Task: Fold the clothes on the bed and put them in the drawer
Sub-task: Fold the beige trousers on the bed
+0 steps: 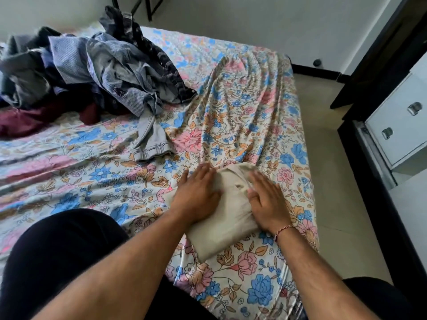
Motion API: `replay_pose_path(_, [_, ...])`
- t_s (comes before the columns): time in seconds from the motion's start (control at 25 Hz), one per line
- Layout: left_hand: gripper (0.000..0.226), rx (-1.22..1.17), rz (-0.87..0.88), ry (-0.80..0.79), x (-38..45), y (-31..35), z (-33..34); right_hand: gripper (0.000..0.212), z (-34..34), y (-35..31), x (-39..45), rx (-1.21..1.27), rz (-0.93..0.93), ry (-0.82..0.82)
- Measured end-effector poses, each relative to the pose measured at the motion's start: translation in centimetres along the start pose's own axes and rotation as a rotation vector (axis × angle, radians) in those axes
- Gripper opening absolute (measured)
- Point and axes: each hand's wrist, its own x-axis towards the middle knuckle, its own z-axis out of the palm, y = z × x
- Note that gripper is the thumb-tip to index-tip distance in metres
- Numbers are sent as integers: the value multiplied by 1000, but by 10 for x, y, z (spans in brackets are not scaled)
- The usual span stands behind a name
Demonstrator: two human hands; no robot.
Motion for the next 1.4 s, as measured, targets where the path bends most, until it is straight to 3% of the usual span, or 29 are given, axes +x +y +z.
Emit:
replay_pose_path(0.12, [51, -351, -229, 336, -20, 17, -31, 61, -11, -9, -23, 300, 182, 298])
replay_pose_path(0.2, [49, -562, -403, 421, -35, 19, -52, 66, -9, -10, -42, 329, 292, 418])
replay_pose_path(0.24, [50, -787, -533, 469, -49, 22, -62, 70, -11, -8, -49, 374, 355, 419])
replay_pose_path(0.36, [37, -1431, -936, 384, -107, 39, -51, 73, -26, -7, -44, 568, 447, 178])
replay_pose_path(0.44, [40, -1512, -1005, 196, -137, 51, -26, 75, -33, -6, -37, 664, 446, 43])
replay_pose_path(0.52, [38, -1495, -1016, 146, -148, 59, -12, 90, -37, -9, -33, 831, 467, -43])
replay_pose_path(0.6, [22, -1472, -1013, 176, -142, 56, -8, 105, -41, -10, -33, 965, 488, -150])
replay_pose_path(0.68, [21, -1416, -977, 201, -137, 59, -12, 105, -45, -15, -37, 1054, 469, -242])
replay_pose_path(0.84, [30, -1300, -779, 294, -139, 58, -13, 61, -49, -38, -52, 1159, 408, -193])
replay_pose_path(1.0, [33, -1689, -608, 407, -138, 46, -62, 54, -60, -76, -54, 1390, 369, -75])
replay_pose_path(1.16, [48, -1988, -309, 625, -141, 12, -121, 56, -71, -168, -33, 1547, 199, 8])
replay_pose_path(1.24, [50, -2023, -157, 735, -149, -2, -145, 55, -64, -232, -27, 1633, 92, 1])
replay_pose_path(1.32, [47, -1969, -111, 879, -159, -23, -170, 52, -44, -301, -31, 1632, 5, -80])
replay_pose_path(1.4, [43, -1933, -176, 1104, -168, -68, -195, 50, -18, -359, -39, 1577, -34, -276])
